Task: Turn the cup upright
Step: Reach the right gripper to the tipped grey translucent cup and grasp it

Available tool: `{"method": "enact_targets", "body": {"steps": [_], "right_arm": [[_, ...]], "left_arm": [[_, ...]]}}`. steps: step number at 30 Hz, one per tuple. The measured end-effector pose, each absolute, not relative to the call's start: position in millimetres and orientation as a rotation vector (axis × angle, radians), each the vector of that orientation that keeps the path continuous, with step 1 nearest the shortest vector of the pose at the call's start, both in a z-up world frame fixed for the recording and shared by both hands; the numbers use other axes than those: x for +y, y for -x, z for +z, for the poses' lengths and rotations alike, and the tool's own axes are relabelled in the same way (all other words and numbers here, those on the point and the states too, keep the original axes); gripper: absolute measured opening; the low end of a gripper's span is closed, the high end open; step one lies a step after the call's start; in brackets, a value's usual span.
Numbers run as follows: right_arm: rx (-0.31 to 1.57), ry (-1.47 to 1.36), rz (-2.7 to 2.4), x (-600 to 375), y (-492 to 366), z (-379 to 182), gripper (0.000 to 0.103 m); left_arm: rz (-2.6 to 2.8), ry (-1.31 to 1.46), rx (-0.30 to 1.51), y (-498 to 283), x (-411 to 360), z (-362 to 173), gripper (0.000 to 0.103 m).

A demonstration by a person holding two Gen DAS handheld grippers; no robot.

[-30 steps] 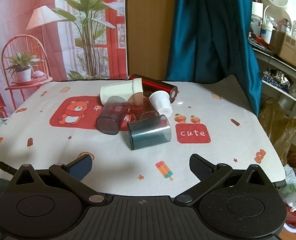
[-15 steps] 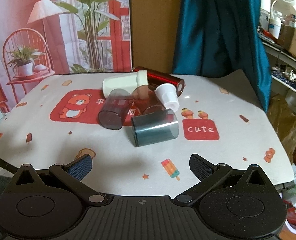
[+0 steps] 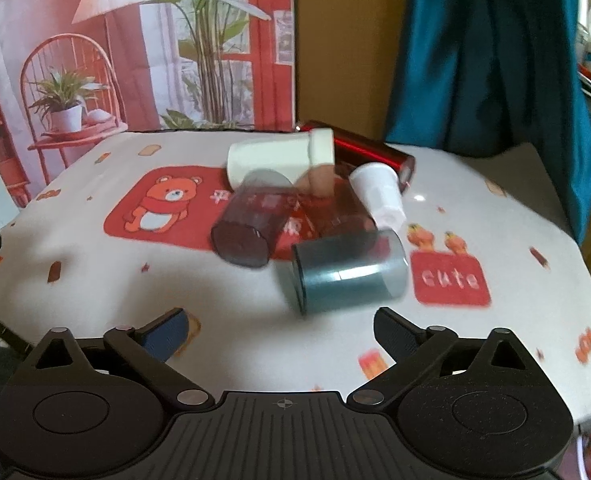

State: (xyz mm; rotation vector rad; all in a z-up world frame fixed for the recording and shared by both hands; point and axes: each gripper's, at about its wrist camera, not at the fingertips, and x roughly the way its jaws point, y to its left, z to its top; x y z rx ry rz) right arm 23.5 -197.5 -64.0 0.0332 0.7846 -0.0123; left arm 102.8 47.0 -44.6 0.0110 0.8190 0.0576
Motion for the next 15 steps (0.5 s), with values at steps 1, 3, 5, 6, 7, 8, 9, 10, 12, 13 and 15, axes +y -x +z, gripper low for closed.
{"method": "enact_targets", "body": {"steps": [1,3,5,6,7,8,9,10,12,13,15], "right_arm": [[0.781,-0.024,-0.008,-196,-32,-65,0.095],[0.764,-0.007,0.005,-192,-49,-66,0.094],[0.748,0.001,0.013,-187,-68,-68,0.091],[0.746,-0.002,0.015,-185,-78,-70,0.091],[0.745,-0.008,0.018,-183,-88,-72,0.089],[0.744,-0.012,0.019,-181,-97,-74,0.088],[0.741,-0.014,0.017,-179,-106,-76,0.088],[0.740,-0.015,0.009,-177,-114,-78,0.086],[0.753,-0.050,-0.008,-175,-131,-83,0.083],[0.759,-0.068,-0.011,-175,-139,-85,0.083],[0.766,-0.069,-0.031,-173,-151,-91,0.083]], "left_arm": [[0.064,-0.005,0.823,-105,50,-46,0.103],[0.077,0.004,0.829,-110,55,-47,0.103],[0.089,0.011,0.836,-114,61,-49,0.103],[0.095,0.014,0.840,-115,63,-50,0.103],[0.103,0.016,0.845,-116,66,-52,0.103],[0.109,0.021,0.851,-118,68,-54,0.103],[0.117,0.026,0.857,-119,72,-55,0.103],[0.124,0.031,0.864,-120,74,-57,0.103],[0.138,0.040,0.873,-123,79,-60,0.103],[0.143,0.043,0.876,-123,81,-61,0.103],[0.154,0.052,0.882,-126,86,-63,0.103]]}}
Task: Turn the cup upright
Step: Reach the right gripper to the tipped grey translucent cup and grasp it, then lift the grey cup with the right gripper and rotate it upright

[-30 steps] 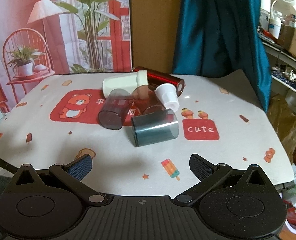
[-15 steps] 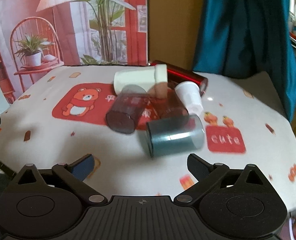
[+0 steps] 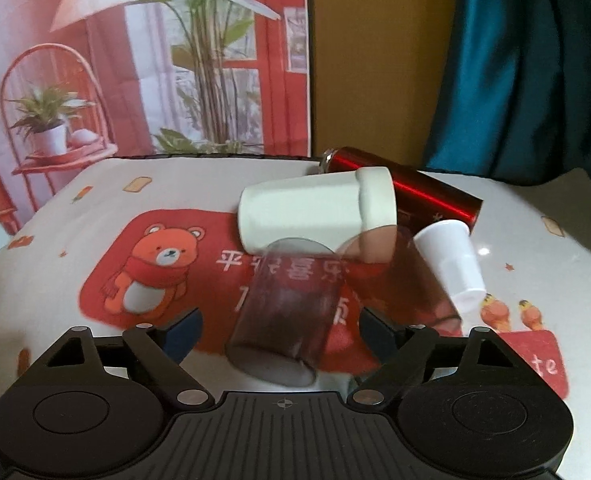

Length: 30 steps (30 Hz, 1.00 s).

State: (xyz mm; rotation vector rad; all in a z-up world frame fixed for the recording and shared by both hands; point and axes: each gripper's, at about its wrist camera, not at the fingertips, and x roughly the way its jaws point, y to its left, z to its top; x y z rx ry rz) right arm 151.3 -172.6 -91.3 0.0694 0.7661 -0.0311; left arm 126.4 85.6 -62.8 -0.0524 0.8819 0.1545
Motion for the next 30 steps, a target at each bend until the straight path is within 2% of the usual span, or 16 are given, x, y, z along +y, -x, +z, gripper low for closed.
{"method": "enact_targets", "body": {"steps": [5,9,16,30], "right_arm": [[0.809,-0.052,-0.079,-165,-172,-108,0.068],[0.811,-0.033,-0.065,-163,-175,-114,0.063],[0.843,-0.099,0.034,-155,-166,-111,0.062],[0.865,-0.010,0.509,-7,-156,-105,0.062]], "left_arm": [[0.170,0.079,0.892,-129,94,-67,0.103],[0.176,0.105,0.902,-129,98,-74,0.103],[0.183,0.144,0.937,-124,106,-87,0.103],[0.313,0.273,0.937,-119,149,-78,0.103]]}}
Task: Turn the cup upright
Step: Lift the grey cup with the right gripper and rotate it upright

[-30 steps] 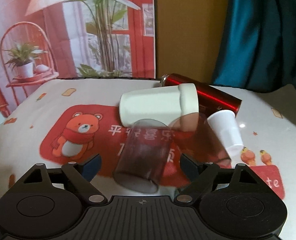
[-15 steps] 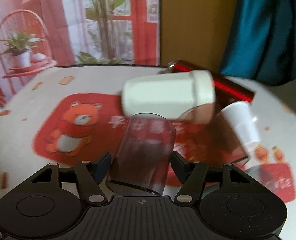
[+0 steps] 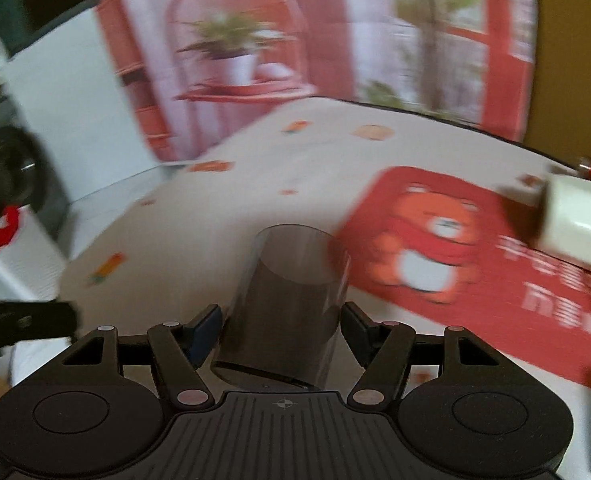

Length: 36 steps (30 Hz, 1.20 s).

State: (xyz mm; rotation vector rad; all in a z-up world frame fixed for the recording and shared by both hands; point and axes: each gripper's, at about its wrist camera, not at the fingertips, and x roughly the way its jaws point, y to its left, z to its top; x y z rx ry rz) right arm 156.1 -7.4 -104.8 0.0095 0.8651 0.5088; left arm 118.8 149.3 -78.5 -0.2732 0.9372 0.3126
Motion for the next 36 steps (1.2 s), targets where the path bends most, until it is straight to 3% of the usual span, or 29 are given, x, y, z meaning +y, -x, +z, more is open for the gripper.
{"method": "enact_targets", "body": {"steps": [4,7,19,32,34,36], "right_arm": [[0.837,0.032,0.535,2,-147,-97,0.066],[0.781,0.048,0.522,-15,-132,-87,0.084],[0.836,-0.022,0.278,-140,-75,-94,0.094],[0.771,-0.014,0.171,-172,-58,-92,0.100],[0.774,-0.019,0.170,-173,-56,-92,0.100],[0.774,-0.028,0.164,-176,-56,-92,0.100]], "left_arm": [[0.318,0.287,0.947,-119,149,-79,0.103],[0.307,0.296,0.946,-123,145,-81,0.103],[0.196,0.301,0.990,-192,99,-88,0.103],[0.243,0.100,1.109,-245,54,-116,0.103],[0.246,0.074,1.116,-247,51,-120,0.101],[0.248,0.060,1.119,-246,50,-123,0.092]]}}
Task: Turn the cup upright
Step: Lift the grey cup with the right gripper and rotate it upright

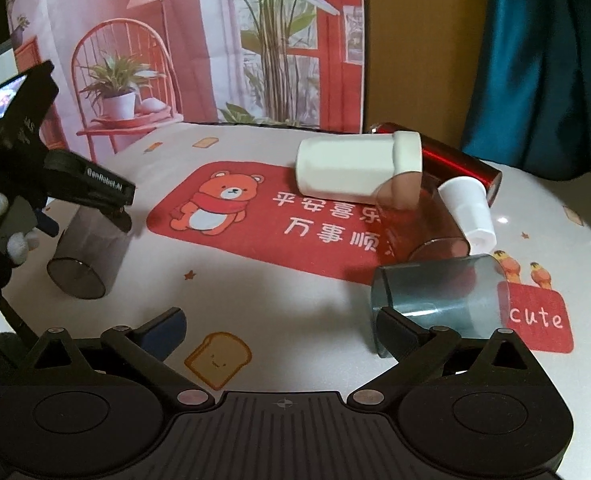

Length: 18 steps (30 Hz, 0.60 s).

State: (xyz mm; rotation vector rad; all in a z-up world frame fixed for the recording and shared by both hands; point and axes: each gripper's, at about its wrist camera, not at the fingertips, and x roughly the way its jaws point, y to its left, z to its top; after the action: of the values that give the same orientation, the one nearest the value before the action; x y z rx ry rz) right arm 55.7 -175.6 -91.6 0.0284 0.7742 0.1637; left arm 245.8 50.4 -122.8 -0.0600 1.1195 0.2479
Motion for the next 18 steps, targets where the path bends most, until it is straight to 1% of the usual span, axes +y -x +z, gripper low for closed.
{"method": "enact_targets", "body": {"steps": [1,5,7,12,18], "right_arm": [[0.772,-0.032,0.159,-177,-54,-91,0.100],[0.766,-0.048,0.146,-181,-54,-92,0.100],[0.767,-0.050,0.145,-181,-53,-92,0.100],[0.763,-0.053,0.154,-179,-52,-90,0.100],[0.771,-0.061,0.150,-180,-53,-93,0.100]], "left_arm": [[0.248,0.064,1.126,-245,51,-124,0.092],[0.238,0.062,1.125,-241,49,-125,0.082],[0.220,0.053,1.112,-236,46,-122,0.072],[0.156,0.053,1.032,-217,41,-113,0.070],[0.119,0.006,0.850,-192,40,-102,0.070]]}}
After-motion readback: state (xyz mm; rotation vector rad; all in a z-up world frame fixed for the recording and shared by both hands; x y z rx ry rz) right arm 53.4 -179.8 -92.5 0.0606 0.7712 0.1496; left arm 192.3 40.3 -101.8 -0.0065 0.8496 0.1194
